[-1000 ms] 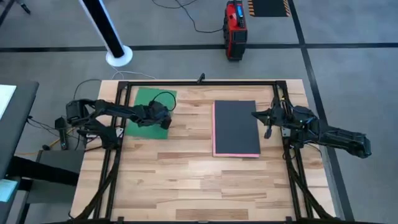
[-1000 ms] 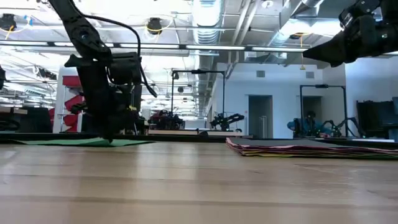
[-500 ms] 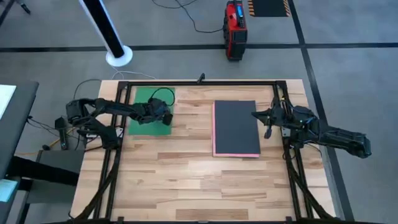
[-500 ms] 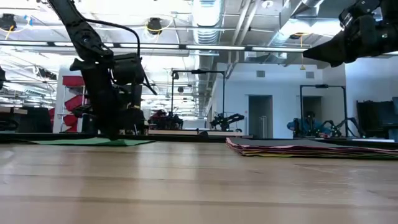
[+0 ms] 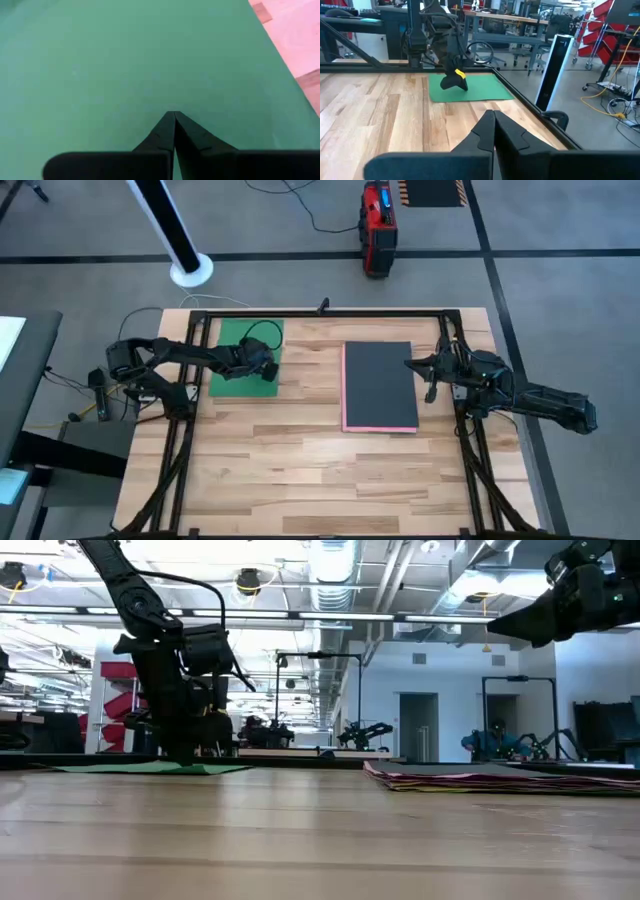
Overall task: Organize paper
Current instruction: Move the green paper to the top left of the table
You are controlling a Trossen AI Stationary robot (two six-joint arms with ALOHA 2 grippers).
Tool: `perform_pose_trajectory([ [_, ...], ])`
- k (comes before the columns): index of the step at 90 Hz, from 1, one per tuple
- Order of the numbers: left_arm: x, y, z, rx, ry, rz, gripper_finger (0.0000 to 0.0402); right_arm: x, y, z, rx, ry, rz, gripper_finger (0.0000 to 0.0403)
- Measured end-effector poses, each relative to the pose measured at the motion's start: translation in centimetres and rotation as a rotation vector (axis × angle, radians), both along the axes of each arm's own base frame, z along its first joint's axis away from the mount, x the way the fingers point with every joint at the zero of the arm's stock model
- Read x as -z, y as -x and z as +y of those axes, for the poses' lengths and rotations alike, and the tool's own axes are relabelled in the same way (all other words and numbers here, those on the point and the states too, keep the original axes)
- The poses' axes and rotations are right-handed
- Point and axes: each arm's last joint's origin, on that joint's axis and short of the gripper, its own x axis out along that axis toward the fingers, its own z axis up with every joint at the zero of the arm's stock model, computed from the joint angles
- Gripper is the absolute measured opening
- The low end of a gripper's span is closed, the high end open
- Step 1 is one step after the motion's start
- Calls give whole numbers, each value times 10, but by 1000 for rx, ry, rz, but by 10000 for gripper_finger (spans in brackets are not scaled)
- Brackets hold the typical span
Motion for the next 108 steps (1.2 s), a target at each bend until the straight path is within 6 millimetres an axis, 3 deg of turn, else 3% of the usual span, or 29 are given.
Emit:
perform_pose_trajectory([
  [20, -2, 0, -2, 21, 6, 5, 0, 0, 0, 0, 0, -2, -1, 0],
  [61, -28, 6, -5, 23, -33, -88, 0, 0, 0, 0, 0, -2, -1, 0],
  [88, -15, -11, 4, 33, -44, -184, 0, -1, 0, 0, 0, 4, -4, 0],
  [108, -9, -7, 12, -10, -59, -136, 0, -1, 0, 0, -1, 10, -4, 0],
])
